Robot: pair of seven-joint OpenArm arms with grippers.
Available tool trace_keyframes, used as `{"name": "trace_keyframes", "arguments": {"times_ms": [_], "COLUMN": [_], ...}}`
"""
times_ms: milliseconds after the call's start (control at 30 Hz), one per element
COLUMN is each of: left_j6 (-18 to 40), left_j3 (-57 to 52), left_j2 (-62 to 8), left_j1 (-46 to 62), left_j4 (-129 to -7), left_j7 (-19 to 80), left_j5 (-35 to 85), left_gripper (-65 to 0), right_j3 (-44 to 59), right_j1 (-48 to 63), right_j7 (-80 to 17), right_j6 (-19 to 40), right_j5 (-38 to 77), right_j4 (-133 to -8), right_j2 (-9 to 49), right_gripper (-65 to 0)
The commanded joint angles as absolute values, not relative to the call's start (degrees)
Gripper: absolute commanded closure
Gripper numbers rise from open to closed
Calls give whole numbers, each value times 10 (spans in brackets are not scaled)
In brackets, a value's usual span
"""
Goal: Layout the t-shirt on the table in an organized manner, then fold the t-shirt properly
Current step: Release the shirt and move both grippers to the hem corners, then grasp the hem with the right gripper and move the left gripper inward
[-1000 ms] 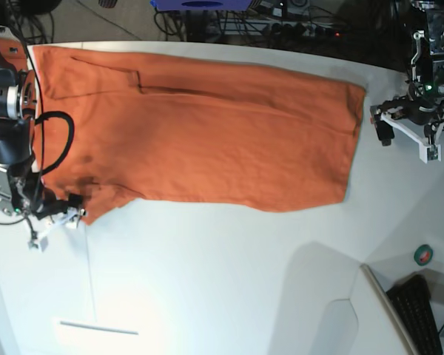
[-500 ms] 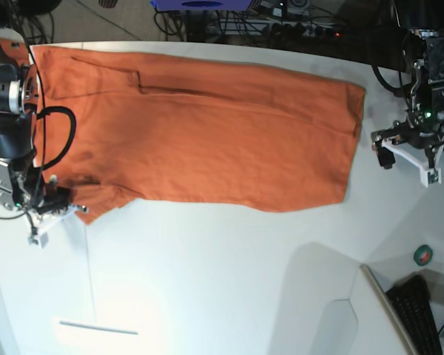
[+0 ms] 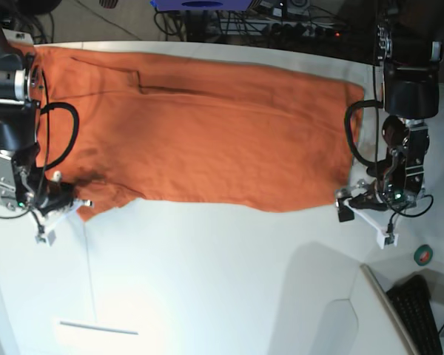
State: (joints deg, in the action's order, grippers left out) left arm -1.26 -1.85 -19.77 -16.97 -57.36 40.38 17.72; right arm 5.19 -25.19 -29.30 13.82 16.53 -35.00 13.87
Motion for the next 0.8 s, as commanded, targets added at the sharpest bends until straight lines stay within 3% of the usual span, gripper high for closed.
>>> {"name": "trace_keyframes", "arguments": {"times_ms": [0,200,400,467,533,633,767], "left_j6": [-14,-14,-7,28,64,68,68], "left_j3": [-16,-14,-13,-13,-13,-18,-18], "left_j2": [-203,-174,-151,-144,-143,-146,-149], "left_j1": [-190,-200,-203,-203,-202,-201,-200], "left_j4": [-572,-556,-531,-521,-511,-503,-504], "left_j7": [397,396,396,395,394,393,386], "left_j5": [175,175,175,170,169,169,169], "left_gripper": [-627,-615,-594,-518,-403,-204,-10], "right_j3": [52,52,52,52,52,52,52], "right_j1": [-261,-212,-205,-202,-201,-195,-194], "right_j7": [-290,-326,-329,-329,-329,-328,-328], "right_j6": [138,134,134,134,134,134,135], "right_j5": [172,172,172,172,172,172,172], "right_j4": [-390,-519,-531,-531,-531,-532,-532], "right_j2": [147,147,147,147,147,147,147], "right_gripper": [0,0,0,0,0,0,0]}}
